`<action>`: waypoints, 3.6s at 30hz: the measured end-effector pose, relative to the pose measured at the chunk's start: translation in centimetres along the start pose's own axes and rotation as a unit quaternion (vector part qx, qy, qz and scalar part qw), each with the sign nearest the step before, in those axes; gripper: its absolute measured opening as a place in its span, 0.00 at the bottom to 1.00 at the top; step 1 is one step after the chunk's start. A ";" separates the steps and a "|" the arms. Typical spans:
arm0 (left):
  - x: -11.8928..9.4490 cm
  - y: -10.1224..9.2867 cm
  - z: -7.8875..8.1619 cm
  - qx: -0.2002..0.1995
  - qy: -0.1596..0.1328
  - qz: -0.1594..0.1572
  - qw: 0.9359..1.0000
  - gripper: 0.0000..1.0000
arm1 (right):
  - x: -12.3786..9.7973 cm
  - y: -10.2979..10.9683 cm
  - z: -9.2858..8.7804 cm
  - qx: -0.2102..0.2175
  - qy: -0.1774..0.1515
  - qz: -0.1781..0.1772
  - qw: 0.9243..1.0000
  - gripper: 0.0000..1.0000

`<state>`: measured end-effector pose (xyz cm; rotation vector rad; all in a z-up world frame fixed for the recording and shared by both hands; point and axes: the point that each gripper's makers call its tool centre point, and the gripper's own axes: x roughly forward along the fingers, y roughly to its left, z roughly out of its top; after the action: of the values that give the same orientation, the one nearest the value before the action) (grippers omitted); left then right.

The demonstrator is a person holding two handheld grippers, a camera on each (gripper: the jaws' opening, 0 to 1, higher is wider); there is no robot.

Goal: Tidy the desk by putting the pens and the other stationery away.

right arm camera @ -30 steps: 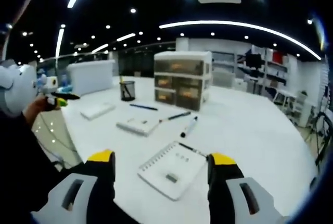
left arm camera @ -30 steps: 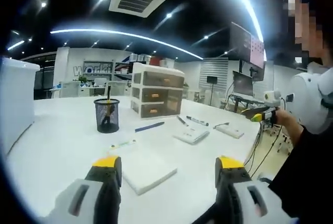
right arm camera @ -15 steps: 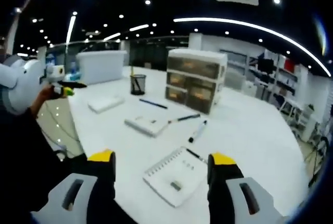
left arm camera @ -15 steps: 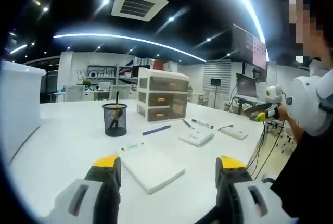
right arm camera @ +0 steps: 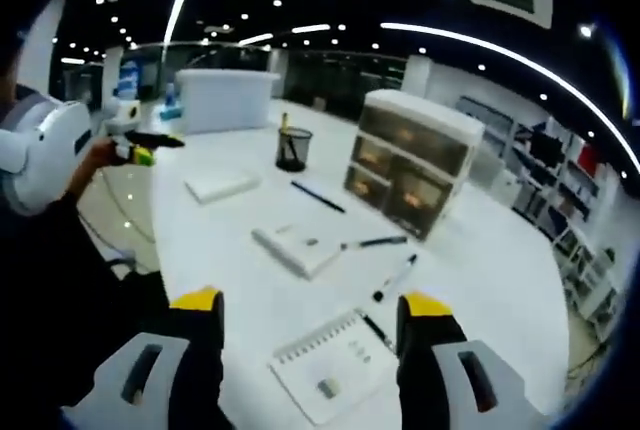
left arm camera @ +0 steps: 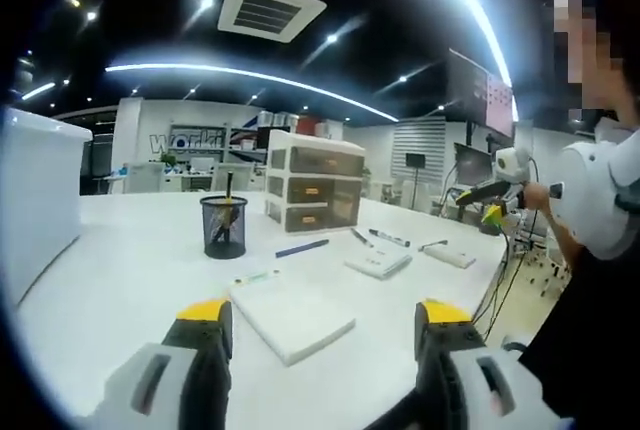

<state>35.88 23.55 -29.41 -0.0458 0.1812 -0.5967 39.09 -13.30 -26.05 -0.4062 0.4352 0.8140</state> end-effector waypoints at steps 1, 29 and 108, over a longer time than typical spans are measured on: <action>0.0 0.0 0.0 -0.002 -0.001 0.000 1.000 0.74 | 0.2 0.0 0.2 -0.003 0.003 0.003 1.000 0.66; -0.9 -1.2 -0.2 -0.002 -0.009 -0.007 1.000 0.74 | 5.6 0.8 4.8 -0.106 0.077 0.092 0.987 0.65; -4.3 -1.4 -2.0 0.006 -0.002 0.005 1.000 0.73 | 27.1 -0.1 8.1 -0.377 0.289 0.224 0.851 0.41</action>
<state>31.23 24.82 -30.54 -0.0350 0.1741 -0.5868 57.40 7.05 -33.31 -1.3448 0.7815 1.3169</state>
